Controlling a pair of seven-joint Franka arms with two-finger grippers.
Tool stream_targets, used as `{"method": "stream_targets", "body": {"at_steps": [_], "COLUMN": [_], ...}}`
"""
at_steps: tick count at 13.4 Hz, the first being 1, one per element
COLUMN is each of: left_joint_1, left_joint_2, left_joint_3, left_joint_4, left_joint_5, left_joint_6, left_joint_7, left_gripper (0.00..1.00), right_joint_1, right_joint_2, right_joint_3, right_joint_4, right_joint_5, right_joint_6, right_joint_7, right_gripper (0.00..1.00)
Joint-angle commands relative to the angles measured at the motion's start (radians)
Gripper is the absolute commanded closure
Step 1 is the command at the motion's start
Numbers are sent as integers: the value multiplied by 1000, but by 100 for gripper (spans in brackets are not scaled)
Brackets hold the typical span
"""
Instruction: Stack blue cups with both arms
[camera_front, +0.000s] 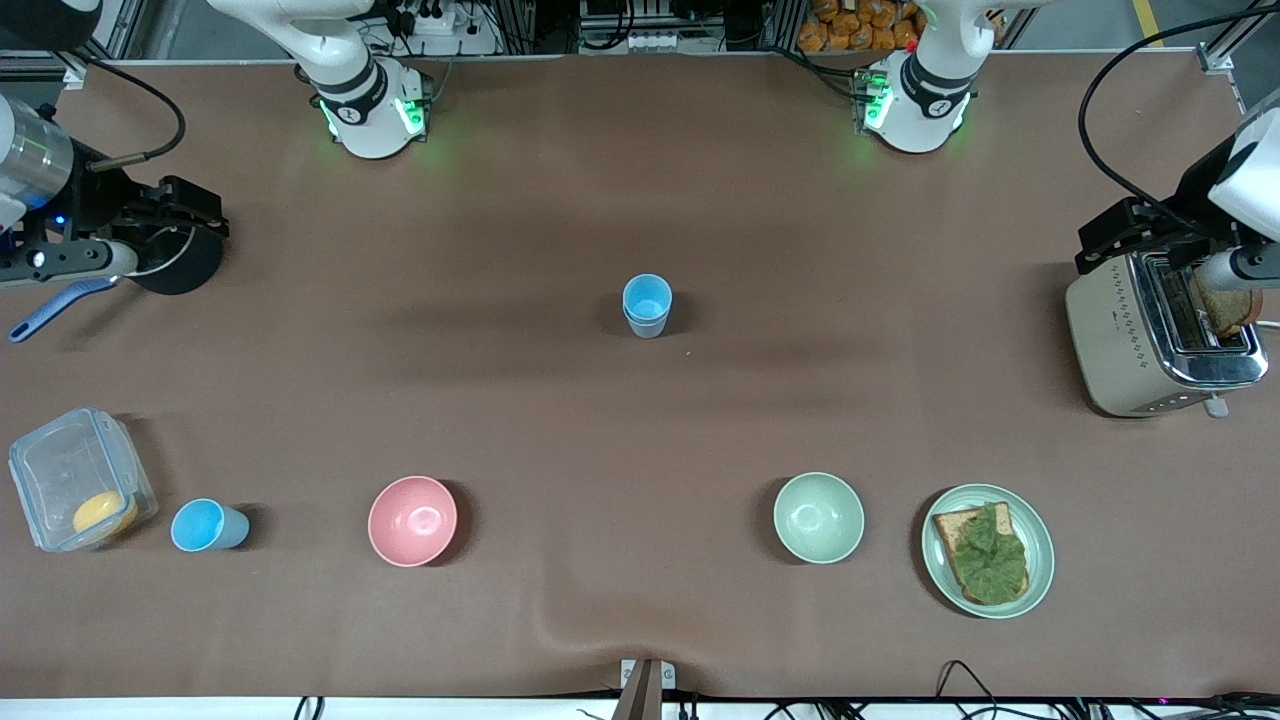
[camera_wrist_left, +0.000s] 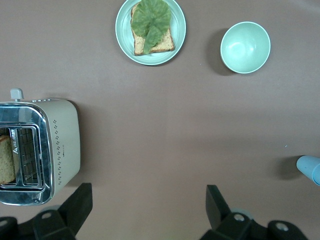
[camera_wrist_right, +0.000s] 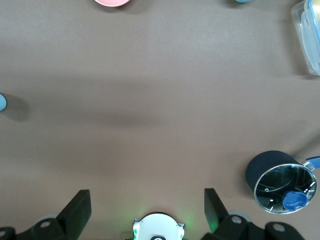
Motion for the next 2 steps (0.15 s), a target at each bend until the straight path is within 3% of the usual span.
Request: {"method": "stream_targets", "body": {"at_steps": [1, 2], "left_joint_1": [2, 2], "left_joint_2": [-17, -16], "left_joint_3": [0, 0], "left_joint_4": [-4, -4], "left_joint_5": [-15, -18], "left_joint_6": [-17, -17], "left_joint_7": [17, 17], "left_gripper": [0, 0], "right_joint_1": [2, 2], "right_joint_2": [-13, -14], "right_joint_3": [3, 3], "right_joint_4": [-23, -23], "right_joint_5": [-18, -18], "right_joint_6": [15, 21], "right_joint_7": [16, 16], "right_gripper": [0, 0]}}
